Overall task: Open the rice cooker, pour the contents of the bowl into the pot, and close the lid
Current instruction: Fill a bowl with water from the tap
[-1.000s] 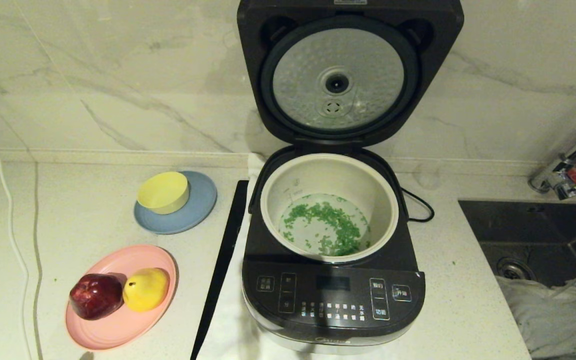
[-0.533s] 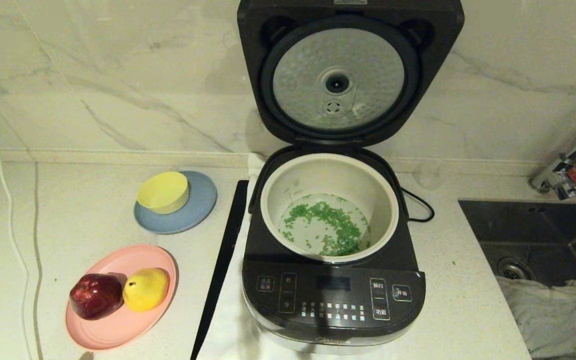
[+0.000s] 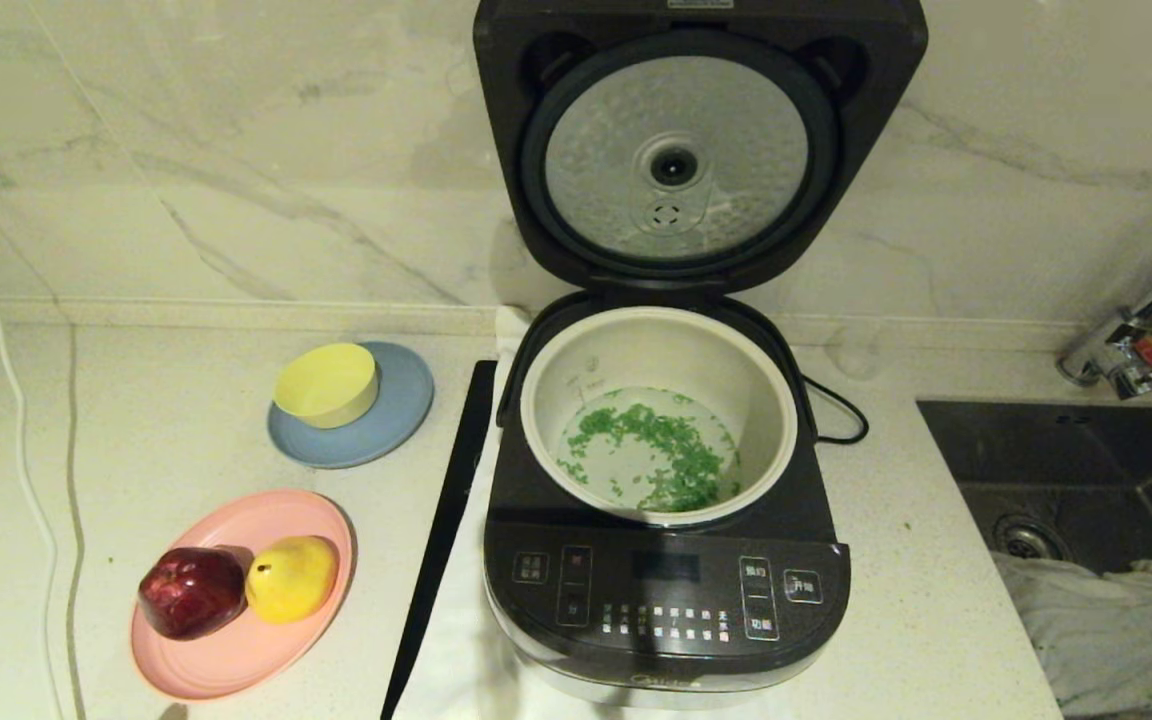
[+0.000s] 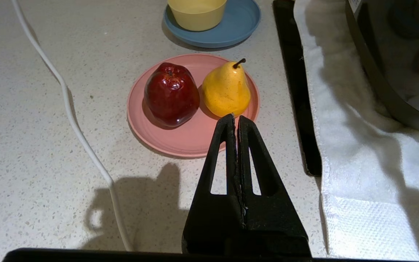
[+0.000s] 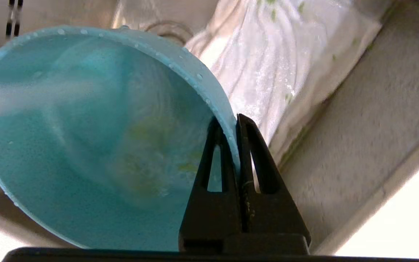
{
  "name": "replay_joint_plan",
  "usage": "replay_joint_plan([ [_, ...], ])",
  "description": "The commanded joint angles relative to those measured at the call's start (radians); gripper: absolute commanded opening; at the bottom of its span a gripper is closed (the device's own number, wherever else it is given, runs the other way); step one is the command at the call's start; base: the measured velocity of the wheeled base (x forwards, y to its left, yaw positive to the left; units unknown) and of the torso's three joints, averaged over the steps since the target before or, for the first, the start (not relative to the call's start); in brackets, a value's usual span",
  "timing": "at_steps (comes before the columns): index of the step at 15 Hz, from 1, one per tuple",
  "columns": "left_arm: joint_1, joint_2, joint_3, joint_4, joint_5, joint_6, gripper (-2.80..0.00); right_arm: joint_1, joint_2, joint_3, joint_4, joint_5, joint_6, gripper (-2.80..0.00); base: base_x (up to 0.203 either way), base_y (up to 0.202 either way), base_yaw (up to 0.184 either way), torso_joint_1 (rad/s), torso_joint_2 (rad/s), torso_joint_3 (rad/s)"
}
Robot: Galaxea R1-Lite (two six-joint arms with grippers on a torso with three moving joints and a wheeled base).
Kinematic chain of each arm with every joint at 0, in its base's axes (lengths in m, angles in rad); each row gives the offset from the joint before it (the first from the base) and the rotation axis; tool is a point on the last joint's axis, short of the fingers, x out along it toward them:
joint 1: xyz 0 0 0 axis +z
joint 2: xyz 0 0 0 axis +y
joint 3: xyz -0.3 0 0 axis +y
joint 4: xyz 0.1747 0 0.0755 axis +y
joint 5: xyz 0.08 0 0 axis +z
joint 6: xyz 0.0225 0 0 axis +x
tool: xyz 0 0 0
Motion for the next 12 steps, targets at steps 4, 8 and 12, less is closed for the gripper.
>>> replay_joint_plan([
  [4,0.000,0.000,0.008,0.000,0.000,0.000,-2.80,0.063,-0.220,0.214,0.000,-0.002,-0.018,-2.80,0.000,0.000,0.000,0.000,0.00,0.000],
  [8,0.000,0.000,0.008,0.000,0.000,0.000,-2.80,0.227,-0.455,0.384,0.003,-0.023,-0.036,-2.80,0.000,0.000,0.000,0.000,0.00,0.000],
  [12,0.000,0.000,0.008,0.000,-0.003,0.000,-2.80,0.543,-0.642,0.411,0.101,-0.140,-0.033,-2.80,0.000,0.000,0.000,0.000,0.00,0.000],
])
